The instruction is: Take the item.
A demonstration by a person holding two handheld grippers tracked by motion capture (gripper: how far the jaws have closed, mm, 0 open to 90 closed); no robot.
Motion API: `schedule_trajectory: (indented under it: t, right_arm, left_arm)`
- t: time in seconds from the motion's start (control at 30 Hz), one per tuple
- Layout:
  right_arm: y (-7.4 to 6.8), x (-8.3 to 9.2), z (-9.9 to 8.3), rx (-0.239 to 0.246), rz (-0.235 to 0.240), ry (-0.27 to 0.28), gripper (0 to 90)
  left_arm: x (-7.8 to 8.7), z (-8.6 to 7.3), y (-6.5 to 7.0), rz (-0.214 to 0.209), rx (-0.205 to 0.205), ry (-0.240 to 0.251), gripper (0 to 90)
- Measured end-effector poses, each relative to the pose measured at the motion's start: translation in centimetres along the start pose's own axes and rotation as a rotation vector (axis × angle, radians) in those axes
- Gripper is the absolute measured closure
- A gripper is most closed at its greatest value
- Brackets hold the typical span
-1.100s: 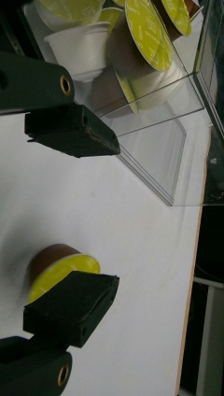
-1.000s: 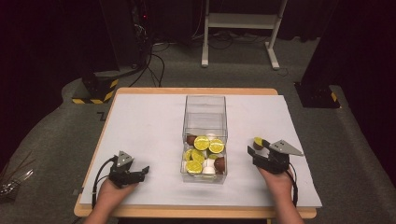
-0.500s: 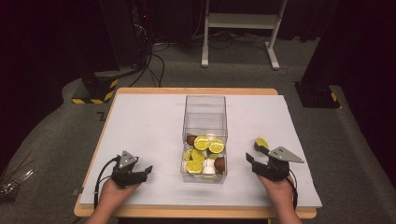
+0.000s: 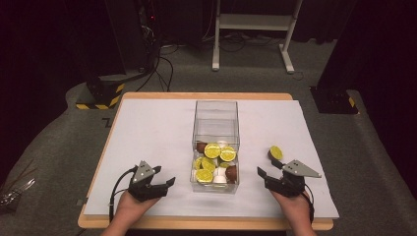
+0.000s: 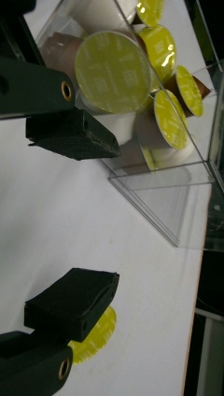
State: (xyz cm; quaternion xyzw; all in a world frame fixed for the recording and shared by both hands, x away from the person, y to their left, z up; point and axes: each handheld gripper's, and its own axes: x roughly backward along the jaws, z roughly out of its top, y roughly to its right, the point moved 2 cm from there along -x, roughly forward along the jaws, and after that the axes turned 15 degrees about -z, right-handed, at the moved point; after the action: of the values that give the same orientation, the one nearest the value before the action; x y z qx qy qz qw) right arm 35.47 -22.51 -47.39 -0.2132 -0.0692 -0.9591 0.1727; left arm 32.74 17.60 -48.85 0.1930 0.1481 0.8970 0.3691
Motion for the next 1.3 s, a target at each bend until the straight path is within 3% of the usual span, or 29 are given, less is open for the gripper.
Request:
schedule_trajectory:
  t: [0.13, 0.23, 0.43, 0.5, 0.6, 0.7, 0.93, 1.07, 1.2, 1.23, 1.3]
  right_arm:
    - [-0.4, 0.0, -0.3, -0.004, 0.016, -0.011, 33.4]
    - [-0.7, 0.0, -0.2, 0.001, 0.022, -0.006, 33.0]
    - [-1.6, 0.5, -0.1, 0.021, 0.036, 0.008, 32.0]
    - [-1.9, 0.6, -0.2, 0.023, 0.042, 0.007, 32.0]
    - [-2.2, 0.6, -0.1, 0.009, 0.058, 0.011, 31.9]
    - [-2.5, 0.8, -0.2, 0.009, 0.074, 0.012, 31.9]
    - [-3.4, 1.7, -0.5, 0.027, 0.091, 0.007, 32.1]
    - [-3.6, 2.0, -0.5, 0.042, 0.098, 0.005, 32.3]
    - [-3.9, 2.2, -0.7, 0.047, 0.112, 0.003, 33.1]
    - [-4.2, 2.3, -0.9, 0.052, 0.123, -0.004, 33.6]
    - [-4.5, 2.4, -1.0, 0.058, 0.133, -0.006, 33.6]
  left_arm:
    - [-0.6, -0.5, 1.8, -0.048, -0.02, 0.0, 28.4]
    - [-0.9, -1.0, 2.5, -0.051, -0.038, -0.003, 27.7]
    - [-0.6, -1.1, 3.2, -0.081, -0.042, 0.007, 27.0]
    - [-0.6, -1.0, 3.2, -0.097, -0.033, 0.007, 26.9]
    - [-0.6, -0.8, 3.1, -0.125, 0.015, 0.025, 26.1]
    - [-0.6, -1.2, 3.3, -0.136, -0.02, 0.012, 25.8]
    - [-1.0, -1.2, 4.3, -0.163, -0.021, 0.032, 26.0]
    - [-1.6, -1.4, 4.7, -0.173, -0.02, 0.027, 28.0]
    - [-2.0, -1.8, 5.1, -0.176, -0.043, 0.009, 29.8]
    - [-2.2, -1.9, 5.3, -0.178, -0.027, 0.019, 31.5]
    - [-2.2, -1.9, 5.1, -0.183, -0.032, 0.003, 33.3]
